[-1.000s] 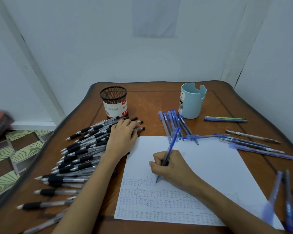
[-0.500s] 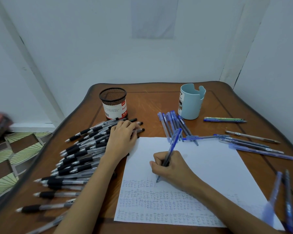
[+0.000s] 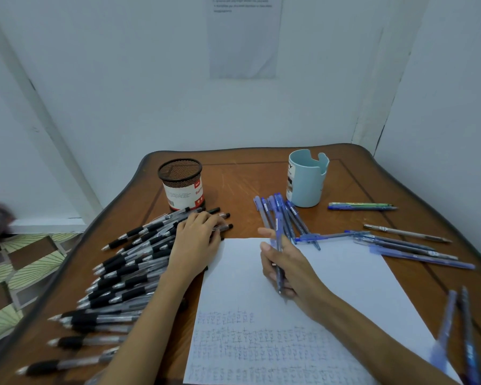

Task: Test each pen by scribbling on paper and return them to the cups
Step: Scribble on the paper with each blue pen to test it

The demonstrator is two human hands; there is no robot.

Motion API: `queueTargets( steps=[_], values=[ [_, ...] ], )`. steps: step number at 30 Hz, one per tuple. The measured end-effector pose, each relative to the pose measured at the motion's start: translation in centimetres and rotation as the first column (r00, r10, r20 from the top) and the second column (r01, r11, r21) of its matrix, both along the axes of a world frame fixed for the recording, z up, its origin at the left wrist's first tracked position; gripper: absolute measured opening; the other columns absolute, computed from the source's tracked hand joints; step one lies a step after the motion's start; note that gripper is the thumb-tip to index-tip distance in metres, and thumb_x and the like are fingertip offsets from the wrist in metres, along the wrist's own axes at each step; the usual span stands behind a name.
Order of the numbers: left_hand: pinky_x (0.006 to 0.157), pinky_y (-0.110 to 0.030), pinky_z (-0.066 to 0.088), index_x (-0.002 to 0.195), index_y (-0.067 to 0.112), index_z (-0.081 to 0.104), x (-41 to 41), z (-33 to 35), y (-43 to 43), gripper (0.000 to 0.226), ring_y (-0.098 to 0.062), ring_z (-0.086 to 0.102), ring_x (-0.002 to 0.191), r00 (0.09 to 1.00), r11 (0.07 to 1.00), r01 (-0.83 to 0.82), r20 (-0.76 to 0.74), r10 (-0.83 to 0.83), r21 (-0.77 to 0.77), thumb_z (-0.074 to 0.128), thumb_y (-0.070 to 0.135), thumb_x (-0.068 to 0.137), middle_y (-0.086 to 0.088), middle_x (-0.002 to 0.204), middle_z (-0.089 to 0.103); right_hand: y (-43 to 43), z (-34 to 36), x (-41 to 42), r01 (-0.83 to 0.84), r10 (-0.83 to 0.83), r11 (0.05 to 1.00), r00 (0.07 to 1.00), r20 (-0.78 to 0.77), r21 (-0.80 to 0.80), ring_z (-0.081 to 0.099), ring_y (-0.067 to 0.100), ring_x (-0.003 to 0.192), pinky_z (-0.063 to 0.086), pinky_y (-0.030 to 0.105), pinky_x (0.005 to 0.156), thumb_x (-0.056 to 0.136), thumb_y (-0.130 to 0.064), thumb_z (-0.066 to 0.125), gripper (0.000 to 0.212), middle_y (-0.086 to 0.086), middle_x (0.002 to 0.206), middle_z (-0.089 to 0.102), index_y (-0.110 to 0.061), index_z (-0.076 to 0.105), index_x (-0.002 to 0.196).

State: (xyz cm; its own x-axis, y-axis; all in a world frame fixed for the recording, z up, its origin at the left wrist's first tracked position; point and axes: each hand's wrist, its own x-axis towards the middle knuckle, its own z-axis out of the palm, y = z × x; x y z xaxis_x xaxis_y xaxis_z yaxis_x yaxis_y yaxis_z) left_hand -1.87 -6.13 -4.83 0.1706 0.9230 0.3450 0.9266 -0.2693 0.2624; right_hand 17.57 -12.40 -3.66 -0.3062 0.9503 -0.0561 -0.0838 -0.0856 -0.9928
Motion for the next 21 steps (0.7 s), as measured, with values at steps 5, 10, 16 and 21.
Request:
queueTargets(
  steps=[5, 10, 16, 21],
  values=[
    [0.093, -0.032, 0.029, 0.118, 0.024, 0.058, 0.0, -0.1, 0.0, 0.026, -0.016, 0.039, 0.12, 1.0, 1.0, -0.005, 0.004, 0.005, -0.001, 0.043, 0.02, 0.098, 0.004, 0.121, 0.054, 0.4, -0.2, 0.3, -0.042, 0.01, 0.991, 0.969, -0.249, -0.123, 0.035, 0.008, 0.041, 0.027, 0.019, 0.036, 0.096, -0.004, 0.033, 0.02, 0.0, 0.049, 0.042, -0.008, 0.053, 0.09],
    [0.093, -0.033, 0.03, 0.118, 0.023, 0.058, 0.0, -0.1, 0.1, 0.026, -0.017, 0.04, 0.119, 1.0, 1.0, -0.005, 0.007, 0.005, 0.003, 0.044, 0.02, 0.098, 0.004, 0.12, 0.054, 0.9, 0.2, 1.6, -0.247, 0.015, 0.924, 0.787, -0.617, -0.293, 0.022, 0.005, 0.033, 0.018, 0.015, 0.03, 0.095, -0.031, 0.035, 0.032, -0.003, 0.043, 0.027, -0.008, 0.055, 0.085],
    [0.093, -0.032, 0.029, 0.119, 0.024, 0.058, 0.0, -0.1, 0.0, 0.026, -0.016, 0.04, 0.119, 1.0, 1.0, -0.006, 0.006, 0.006, 0.004, 0.044, 0.02, 0.098, 0.004, 0.12, 0.054, 1.1, 0.0, 1.1, -0.198, -0.028, 0.934, 0.789, -0.613, -0.298, 0.024, 0.004, 0.034, 0.025, 0.015, 0.029, 0.091, -0.032, 0.04, 0.033, -0.003, 0.048, 0.029, -0.009, 0.06, 0.104],
    [0.095, -0.034, 0.03, 0.119, 0.022, 0.058, 0.1, -0.1, 0.1, 0.026, -0.017, 0.04, 0.12, 1.0, 1.0, -0.008, 0.011, 0.008, -0.003, 0.044, 0.019, 0.097, 0.004, 0.121, 0.054, 0.9, 0.1, 1.2, -0.189, -0.011, 0.939, 0.818, -0.576, -0.288, 0.024, 0.004, 0.035, 0.024, 0.014, 0.03, 0.089, -0.023, 0.044, 0.038, -0.002, 0.05, 0.029, -0.013, 0.055, 0.125]
  ],
)
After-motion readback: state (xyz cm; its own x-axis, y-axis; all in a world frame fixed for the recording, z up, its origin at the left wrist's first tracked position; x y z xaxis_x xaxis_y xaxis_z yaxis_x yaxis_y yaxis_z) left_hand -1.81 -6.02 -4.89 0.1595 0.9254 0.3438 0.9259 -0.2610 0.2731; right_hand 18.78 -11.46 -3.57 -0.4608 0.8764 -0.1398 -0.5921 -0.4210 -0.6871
